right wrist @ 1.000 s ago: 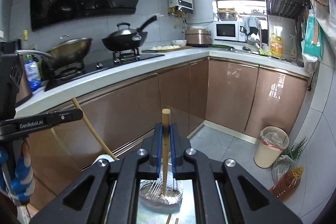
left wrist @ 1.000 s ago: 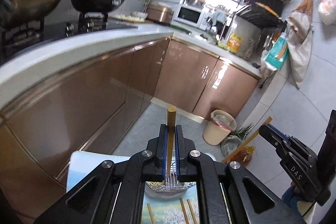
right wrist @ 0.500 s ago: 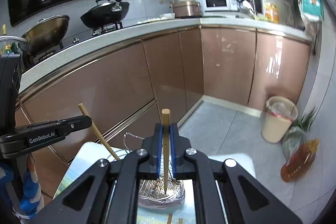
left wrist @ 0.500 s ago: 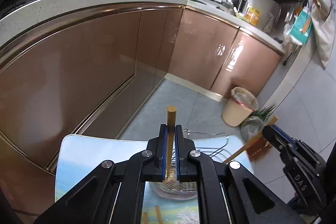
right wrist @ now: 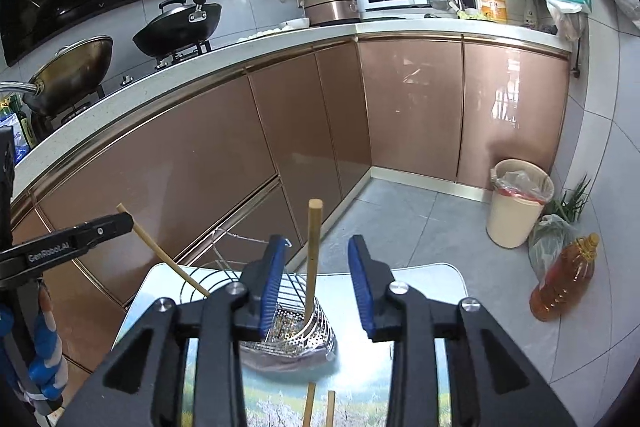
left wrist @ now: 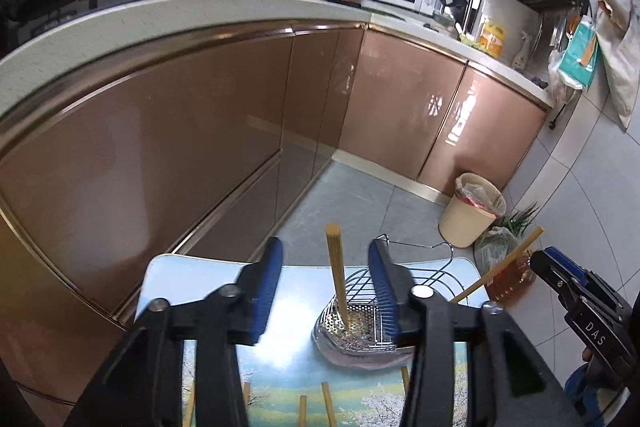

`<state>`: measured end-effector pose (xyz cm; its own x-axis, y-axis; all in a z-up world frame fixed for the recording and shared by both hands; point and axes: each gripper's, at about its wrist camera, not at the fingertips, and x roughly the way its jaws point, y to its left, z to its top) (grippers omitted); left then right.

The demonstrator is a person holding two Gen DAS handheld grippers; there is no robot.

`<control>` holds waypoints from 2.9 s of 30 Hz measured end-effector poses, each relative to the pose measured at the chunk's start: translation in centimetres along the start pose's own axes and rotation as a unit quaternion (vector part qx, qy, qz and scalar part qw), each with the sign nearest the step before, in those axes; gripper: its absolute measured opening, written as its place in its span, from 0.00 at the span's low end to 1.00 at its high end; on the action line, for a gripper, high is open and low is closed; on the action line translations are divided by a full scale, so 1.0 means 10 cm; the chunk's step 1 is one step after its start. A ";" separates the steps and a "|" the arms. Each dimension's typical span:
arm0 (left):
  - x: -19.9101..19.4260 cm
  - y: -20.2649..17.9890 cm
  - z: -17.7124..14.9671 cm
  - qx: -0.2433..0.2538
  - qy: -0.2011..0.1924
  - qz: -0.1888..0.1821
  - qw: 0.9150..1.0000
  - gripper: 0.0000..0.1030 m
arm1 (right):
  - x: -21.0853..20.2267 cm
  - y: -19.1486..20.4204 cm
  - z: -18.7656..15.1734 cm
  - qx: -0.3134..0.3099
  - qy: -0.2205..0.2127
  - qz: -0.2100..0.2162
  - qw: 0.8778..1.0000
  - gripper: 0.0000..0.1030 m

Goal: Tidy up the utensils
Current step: 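Open the left gripper over the wire holder while the right gripper opens, dropping both chopsticks, then pull both open tools back from the wire holder toward the table, then lower the left tool onto a chopstick while the right tool lowers onto another chopstick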

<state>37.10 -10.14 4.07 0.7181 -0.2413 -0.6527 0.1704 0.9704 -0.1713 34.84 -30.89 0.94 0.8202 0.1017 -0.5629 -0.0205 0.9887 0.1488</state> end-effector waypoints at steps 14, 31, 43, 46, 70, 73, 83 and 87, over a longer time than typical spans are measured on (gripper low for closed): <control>-0.78 0.44 -0.42 0.021 -0.022 0.010 0.999 0.44 | -0.87 0.12 -0.35 -0.035 -0.007 0.001 0.999 0.31; -1.53 0.55 -1.50 0.046 -0.004 0.034 0.998 0.66 | -1.66 0.36 -1.38 -0.077 0.051 0.009 0.996 0.31; -2.12 0.29 -2.03 0.078 -0.067 0.051 0.993 0.70 | -2.22 0.50 -1.80 -0.081 0.031 0.003 0.996 0.31; -2.23 0.28 -2.11 0.082 -0.078 0.055 0.992 0.70 | -2.34 0.51 -1.84 -0.080 0.026 0.000 0.996 0.31; -0.21 0.42 -1.75 0.032 0.180 -0.005 0.983 0.59 | -0.67 0.18 -1.61 -0.044 0.190 0.050 0.980 0.30; 0.09 0.40 -1.72 0.034 0.202 -0.001 0.979 0.58 | -0.30 0.20 -1.58 -0.046 0.215 0.049 0.974 0.30; 0.79 0.44 -1.71 0.033 0.247 0.012 0.968 0.53 | 0.63 0.26 -1.60 -0.061 0.277 0.035 0.958 0.26; 0.95 0.45 -1.71 0.032 0.259 0.014 0.965 0.49 | 0.79 0.24 -1.61 -0.060 0.292 0.030 0.954 0.25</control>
<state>33.13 -8.32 -15.56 0.2928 -0.1725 -0.9405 0.2097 0.9712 -0.1129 32.06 -25.93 -16.22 0.3582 0.1681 -0.9184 -0.1517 0.9811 0.1204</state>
